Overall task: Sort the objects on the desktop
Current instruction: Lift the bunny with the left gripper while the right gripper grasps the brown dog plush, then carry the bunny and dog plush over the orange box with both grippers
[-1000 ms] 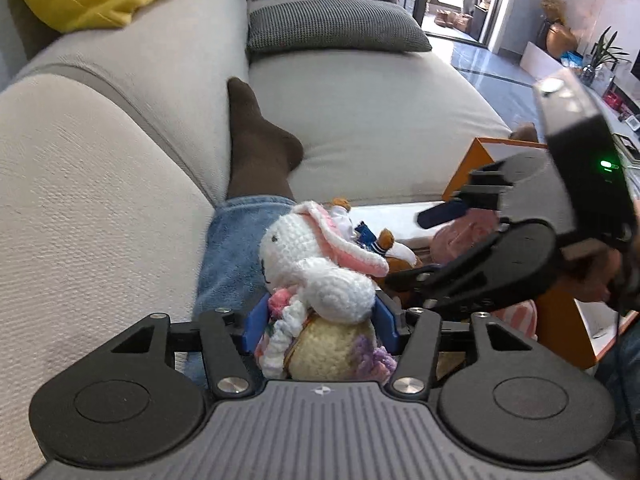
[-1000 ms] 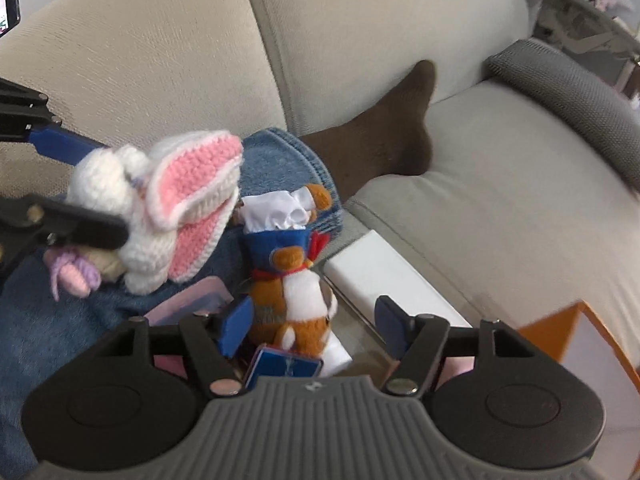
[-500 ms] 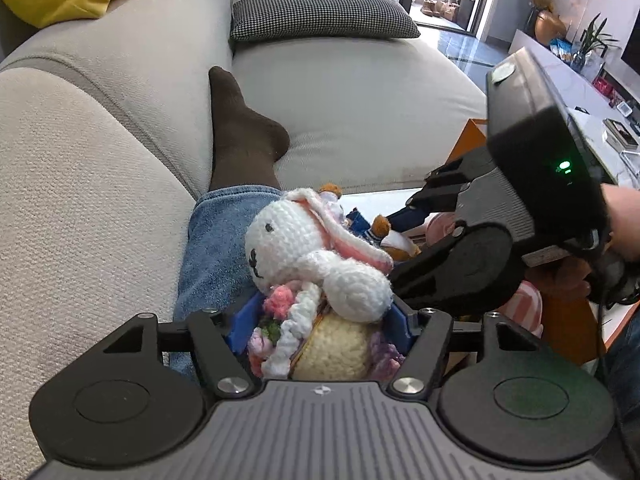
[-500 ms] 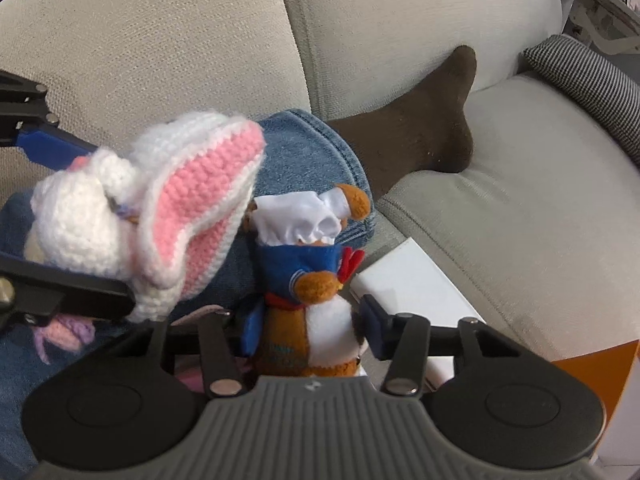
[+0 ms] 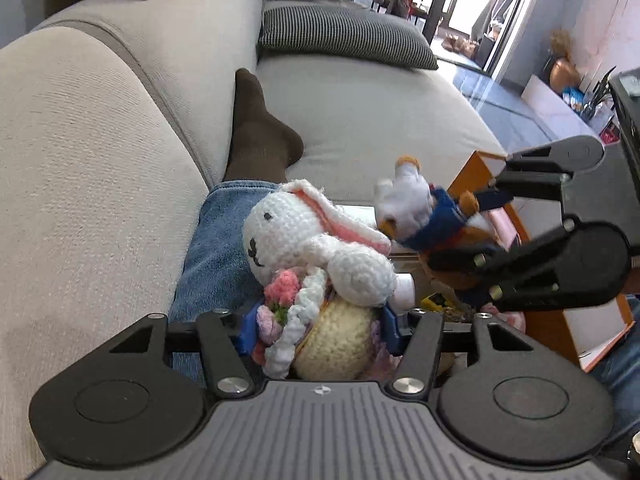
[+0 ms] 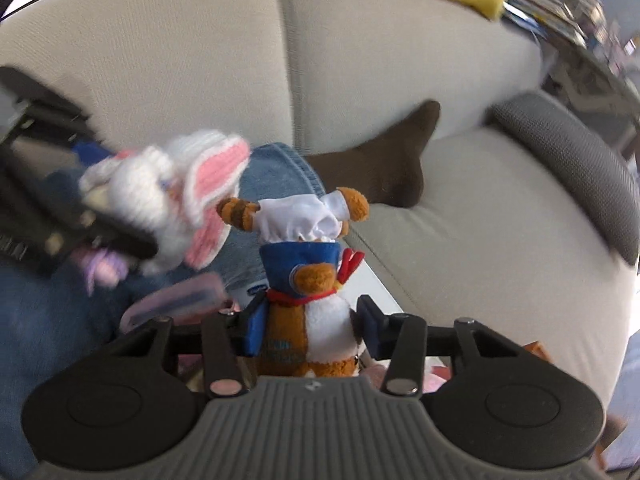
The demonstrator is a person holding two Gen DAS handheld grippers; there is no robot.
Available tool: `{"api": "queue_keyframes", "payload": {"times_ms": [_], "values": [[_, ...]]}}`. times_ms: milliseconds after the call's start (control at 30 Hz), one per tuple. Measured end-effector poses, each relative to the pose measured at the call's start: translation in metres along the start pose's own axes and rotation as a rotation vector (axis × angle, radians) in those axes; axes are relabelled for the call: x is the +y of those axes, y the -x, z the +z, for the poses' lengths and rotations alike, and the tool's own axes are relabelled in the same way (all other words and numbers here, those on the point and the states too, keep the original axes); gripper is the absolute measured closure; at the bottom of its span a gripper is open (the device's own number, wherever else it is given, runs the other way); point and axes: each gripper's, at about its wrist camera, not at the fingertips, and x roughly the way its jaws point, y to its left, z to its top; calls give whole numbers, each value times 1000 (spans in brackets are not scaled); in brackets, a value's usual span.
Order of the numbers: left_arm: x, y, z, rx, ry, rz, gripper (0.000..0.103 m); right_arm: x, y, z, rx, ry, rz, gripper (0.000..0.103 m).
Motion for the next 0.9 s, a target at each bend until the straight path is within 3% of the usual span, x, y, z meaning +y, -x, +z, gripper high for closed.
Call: {"api": "queue_keyframes", "payload": {"times_ms": [133, 233, 467, 733, 900], "values": [[-5, 17, -5, -22, 32, -50, 37, 10, 15, -8, 35, 103, 44, 54], [-12, 28, -10, -48, 45, -75, 37, 14, 24, -13, 52, 125, 13, 54], [-35, 44, -12, -102, 58, -134, 37, 1, 60, -31, 11, -136, 42, 54], [-80, 41, -4, -138, 16, -263, 37, -23, 124, -79, -60, -390, -9, 53], [-119, 21, 5, -110, -34, -346, 37, -46, 150, -118, -57, -550, -56, 53]]}}
